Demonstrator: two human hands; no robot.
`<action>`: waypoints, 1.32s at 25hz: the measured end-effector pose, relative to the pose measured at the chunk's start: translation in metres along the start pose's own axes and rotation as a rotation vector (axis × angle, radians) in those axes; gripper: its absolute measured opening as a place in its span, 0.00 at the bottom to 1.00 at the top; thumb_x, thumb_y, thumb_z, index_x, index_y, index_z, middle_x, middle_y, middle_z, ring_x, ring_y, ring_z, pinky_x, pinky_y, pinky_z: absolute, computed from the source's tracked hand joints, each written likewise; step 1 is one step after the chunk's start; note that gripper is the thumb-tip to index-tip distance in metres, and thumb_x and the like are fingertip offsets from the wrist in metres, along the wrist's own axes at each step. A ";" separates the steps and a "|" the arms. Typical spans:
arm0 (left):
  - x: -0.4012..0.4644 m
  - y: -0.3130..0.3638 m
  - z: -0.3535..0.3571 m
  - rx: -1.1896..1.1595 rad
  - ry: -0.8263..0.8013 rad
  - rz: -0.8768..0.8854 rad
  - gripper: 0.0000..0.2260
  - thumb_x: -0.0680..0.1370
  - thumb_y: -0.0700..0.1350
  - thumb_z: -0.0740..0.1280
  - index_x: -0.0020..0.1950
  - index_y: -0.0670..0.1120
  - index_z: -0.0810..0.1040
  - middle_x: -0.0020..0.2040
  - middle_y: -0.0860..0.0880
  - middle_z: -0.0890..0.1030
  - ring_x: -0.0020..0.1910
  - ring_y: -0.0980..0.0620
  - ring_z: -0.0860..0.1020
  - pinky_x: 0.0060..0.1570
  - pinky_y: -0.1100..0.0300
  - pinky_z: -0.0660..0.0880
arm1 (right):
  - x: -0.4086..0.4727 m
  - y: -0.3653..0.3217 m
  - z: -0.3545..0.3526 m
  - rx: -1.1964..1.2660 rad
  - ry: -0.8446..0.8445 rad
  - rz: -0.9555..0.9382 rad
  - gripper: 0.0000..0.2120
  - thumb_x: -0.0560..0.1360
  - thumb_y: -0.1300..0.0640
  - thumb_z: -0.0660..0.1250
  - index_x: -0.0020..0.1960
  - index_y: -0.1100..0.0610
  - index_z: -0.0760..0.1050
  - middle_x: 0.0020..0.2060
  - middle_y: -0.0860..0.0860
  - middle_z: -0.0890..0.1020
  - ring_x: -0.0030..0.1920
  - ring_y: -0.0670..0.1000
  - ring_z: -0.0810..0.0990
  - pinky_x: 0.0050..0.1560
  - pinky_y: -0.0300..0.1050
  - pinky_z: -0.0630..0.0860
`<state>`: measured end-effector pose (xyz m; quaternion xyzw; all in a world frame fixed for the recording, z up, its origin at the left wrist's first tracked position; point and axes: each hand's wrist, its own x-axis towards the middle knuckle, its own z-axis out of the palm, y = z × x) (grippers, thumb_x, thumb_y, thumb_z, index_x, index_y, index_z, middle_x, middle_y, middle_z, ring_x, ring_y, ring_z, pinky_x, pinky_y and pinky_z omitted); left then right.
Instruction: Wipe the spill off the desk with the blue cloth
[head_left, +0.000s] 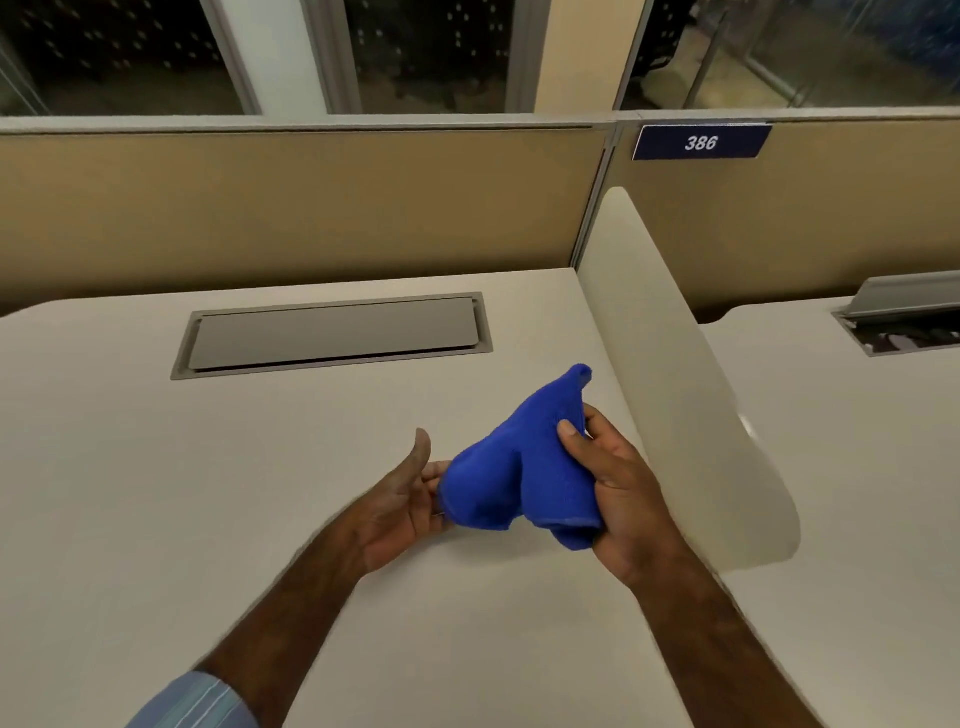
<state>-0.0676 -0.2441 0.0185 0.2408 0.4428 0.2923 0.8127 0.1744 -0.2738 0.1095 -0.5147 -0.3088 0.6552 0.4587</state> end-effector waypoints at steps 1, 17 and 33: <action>0.012 -0.001 0.003 -0.036 -0.051 -0.018 0.45 0.75 0.76 0.55 0.74 0.40 0.77 0.73 0.37 0.78 0.74 0.37 0.76 0.77 0.42 0.69 | 0.010 -0.007 -0.001 0.029 0.011 0.001 0.20 0.78 0.46 0.72 0.69 0.48 0.80 0.61 0.55 0.88 0.53 0.55 0.89 0.42 0.50 0.86; 0.108 0.075 0.025 0.293 0.130 0.185 0.27 0.79 0.45 0.75 0.77 0.54 0.71 0.71 0.51 0.80 0.64 0.51 0.83 0.56 0.60 0.82 | 0.132 -0.016 -0.058 -0.329 0.243 0.018 0.23 0.79 0.57 0.77 0.72 0.48 0.77 0.61 0.47 0.87 0.60 0.52 0.87 0.62 0.54 0.84; 0.198 0.128 0.015 0.678 0.653 0.389 0.36 0.77 0.47 0.77 0.81 0.48 0.63 0.69 0.45 0.78 0.61 0.47 0.80 0.59 0.48 0.83 | 0.248 -0.014 -0.053 -0.889 0.570 -0.144 0.23 0.81 0.57 0.74 0.73 0.62 0.74 0.67 0.60 0.81 0.66 0.60 0.82 0.63 0.52 0.80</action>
